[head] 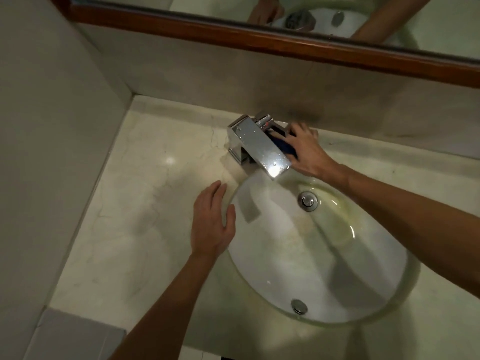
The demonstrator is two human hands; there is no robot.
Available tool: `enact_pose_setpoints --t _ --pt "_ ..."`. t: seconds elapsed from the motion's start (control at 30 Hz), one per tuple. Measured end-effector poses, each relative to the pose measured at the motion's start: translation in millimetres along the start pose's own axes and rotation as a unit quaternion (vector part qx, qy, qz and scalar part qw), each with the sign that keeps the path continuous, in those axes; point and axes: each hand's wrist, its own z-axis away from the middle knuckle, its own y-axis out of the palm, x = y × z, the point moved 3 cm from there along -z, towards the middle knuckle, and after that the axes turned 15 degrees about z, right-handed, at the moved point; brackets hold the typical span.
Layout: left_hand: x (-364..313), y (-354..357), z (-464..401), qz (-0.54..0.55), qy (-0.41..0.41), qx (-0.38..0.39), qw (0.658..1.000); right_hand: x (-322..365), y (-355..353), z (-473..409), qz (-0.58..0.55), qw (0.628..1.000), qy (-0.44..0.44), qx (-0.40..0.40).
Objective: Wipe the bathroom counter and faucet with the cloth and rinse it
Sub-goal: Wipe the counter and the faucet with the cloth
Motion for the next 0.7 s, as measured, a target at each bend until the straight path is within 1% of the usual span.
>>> enact_pose_setpoints --t 0.13,0.23,0.33,0.37,0.43,0.5,0.57,0.6,0.63,0.7 --pt "-1 -1 0 0.017 -0.005 -0.005 1.000 -10 3 23 -0.012 0.998 -0.065 -0.014" --pt "-4 -3 0 0.030 -0.018 -0.013 0.999 -3 7 31 -0.006 0.996 -0.089 -0.016" --pt "-6 -5 -2 0.041 -0.031 -0.025 0.998 36 33 32 0.008 0.988 -0.153 0.003" --pt "-6 -5 -2 0.050 -0.036 -0.034 0.998 56 42 34 -0.012 0.988 -0.155 -0.002" --pt "-6 -7 -3 0.073 -0.050 -0.052 0.995 93 46 34 -0.080 0.991 -0.088 -0.055" --pt "-4 -6 -3 0.080 -0.058 -0.061 0.993 126 35 32 -0.131 0.987 0.016 -0.097" --pt "-3 -6 -3 0.076 -0.055 -0.064 0.994 149 20 28 -0.147 0.976 0.105 -0.118" --pt "-4 -6 -3 0.079 -0.052 -0.065 0.993 156 14 26 -0.139 0.973 0.140 -0.116" --pt "-4 -6 -3 0.080 -0.051 -0.068 0.993 161 11 24 -0.122 0.973 0.162 -0.111" --pt "-4 -8 -5 0.098 -0.064 -0.076 0.990 163 14 25 -0.125 0.975 0.159 -0.088"
